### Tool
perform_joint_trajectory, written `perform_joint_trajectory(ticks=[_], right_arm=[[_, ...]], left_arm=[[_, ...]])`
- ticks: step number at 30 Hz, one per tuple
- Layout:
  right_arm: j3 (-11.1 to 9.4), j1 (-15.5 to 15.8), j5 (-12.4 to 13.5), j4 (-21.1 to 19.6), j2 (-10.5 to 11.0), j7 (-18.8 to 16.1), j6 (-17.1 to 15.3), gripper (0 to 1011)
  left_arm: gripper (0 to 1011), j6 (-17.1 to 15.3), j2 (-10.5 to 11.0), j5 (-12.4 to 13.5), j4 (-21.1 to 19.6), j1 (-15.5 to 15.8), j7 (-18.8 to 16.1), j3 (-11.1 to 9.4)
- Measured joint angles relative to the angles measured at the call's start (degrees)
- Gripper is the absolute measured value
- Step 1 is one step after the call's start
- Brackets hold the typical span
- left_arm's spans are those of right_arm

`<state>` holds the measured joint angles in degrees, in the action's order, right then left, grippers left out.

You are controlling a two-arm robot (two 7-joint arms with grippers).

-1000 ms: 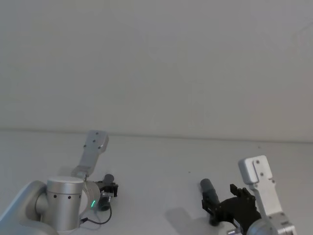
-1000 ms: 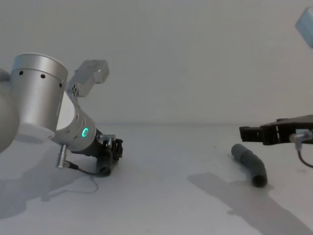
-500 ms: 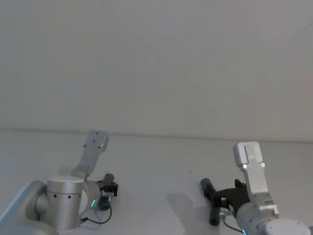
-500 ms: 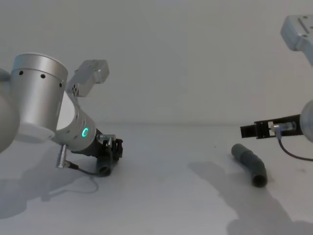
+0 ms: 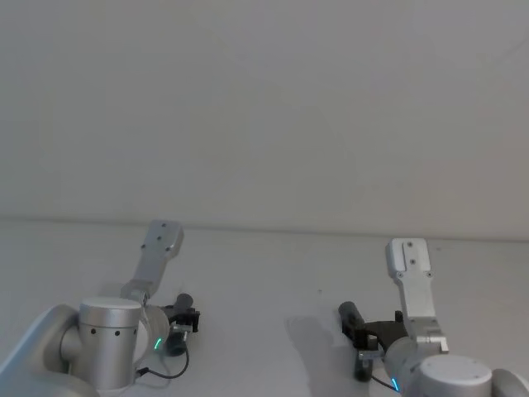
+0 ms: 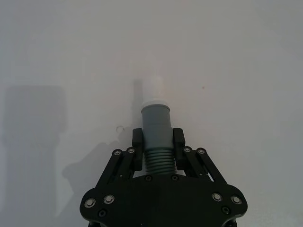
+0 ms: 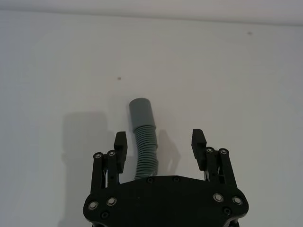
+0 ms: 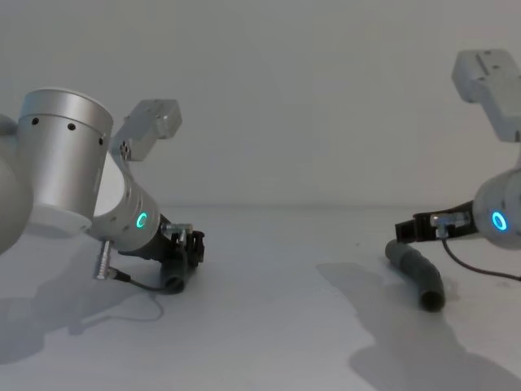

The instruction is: Use both hands to pick up one end of the pipe from the table, align the ends, and insert them.

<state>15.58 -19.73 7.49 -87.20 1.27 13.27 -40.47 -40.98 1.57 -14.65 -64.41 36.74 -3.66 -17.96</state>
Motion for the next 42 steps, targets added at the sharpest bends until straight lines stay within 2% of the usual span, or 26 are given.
perform_joint_trajectory(ticks=[14,30,42], right_arm=[[-0.14,-1.65,-0.26,3.99,-2.34,0.33,-0.54,828],[-0.92,-4.62,-0.96,9.43,-4.61,0.98,0.79,828],[-1.48,-6.37,-1.54,13.29,-5.15,1.13,2.55,828]], left_arm=[[336,-0.01,0.0,0.0,0.0,0.0,0.0,0.0],[336,-0.02,0.0,0.0,0.0,0.0,0.0,0.0],[336,-0.02,0.0,0.01,0.0,0.0,0.0,0.0]])
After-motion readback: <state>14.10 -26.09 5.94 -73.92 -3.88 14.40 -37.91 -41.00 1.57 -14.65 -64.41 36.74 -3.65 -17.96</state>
